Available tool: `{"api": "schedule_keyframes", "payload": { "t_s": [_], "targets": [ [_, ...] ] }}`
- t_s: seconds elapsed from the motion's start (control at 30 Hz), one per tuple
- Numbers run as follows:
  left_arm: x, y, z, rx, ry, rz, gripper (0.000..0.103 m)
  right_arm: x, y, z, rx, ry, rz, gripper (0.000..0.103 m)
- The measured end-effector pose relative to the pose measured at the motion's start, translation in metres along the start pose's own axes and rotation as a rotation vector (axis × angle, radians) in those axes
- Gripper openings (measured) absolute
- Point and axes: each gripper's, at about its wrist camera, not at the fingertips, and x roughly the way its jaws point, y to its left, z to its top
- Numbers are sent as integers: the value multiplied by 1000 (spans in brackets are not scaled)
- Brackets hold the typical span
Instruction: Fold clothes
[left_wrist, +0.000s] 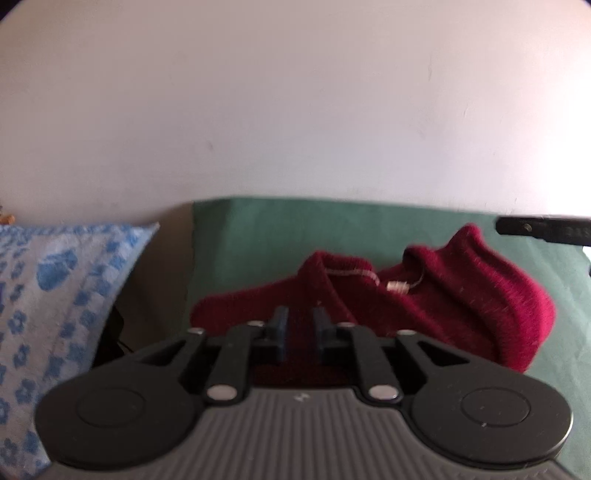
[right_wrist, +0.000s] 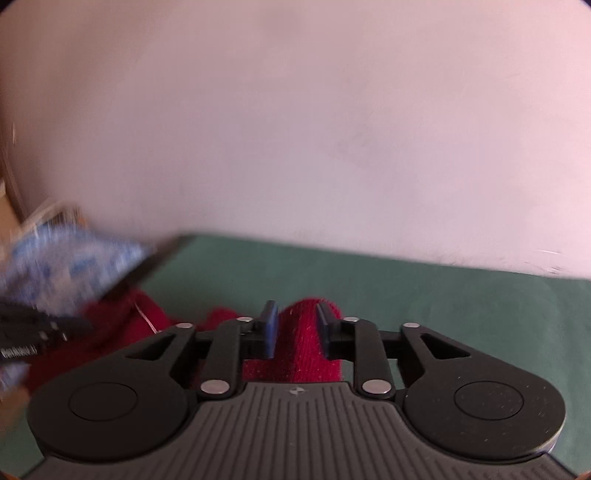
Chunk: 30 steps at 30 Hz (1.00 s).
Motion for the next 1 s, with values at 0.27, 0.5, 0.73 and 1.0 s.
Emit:
{"api": "schedule_keyframes", "payload": {
  "t_s": [0.27, 0.5, 0.73, 1.0],
  "targets": [
    [19, 6, -5, -35, 66, 97, 32, 12, 17, -27, -110, 78, -63, 26],
    [10, 0, 10, -42, 9, 102, 24, 20, 36, -10, -60, 63, -55, 23],
    [64, -39, 30, 76, 95, 79, 32, 70, 81, -1, -257, 203, 55, 20],
    [85, -33, 15, 70, 114, 230, 56, 100, 85, -16, -239, 204, -67, 20]
  ]
}}
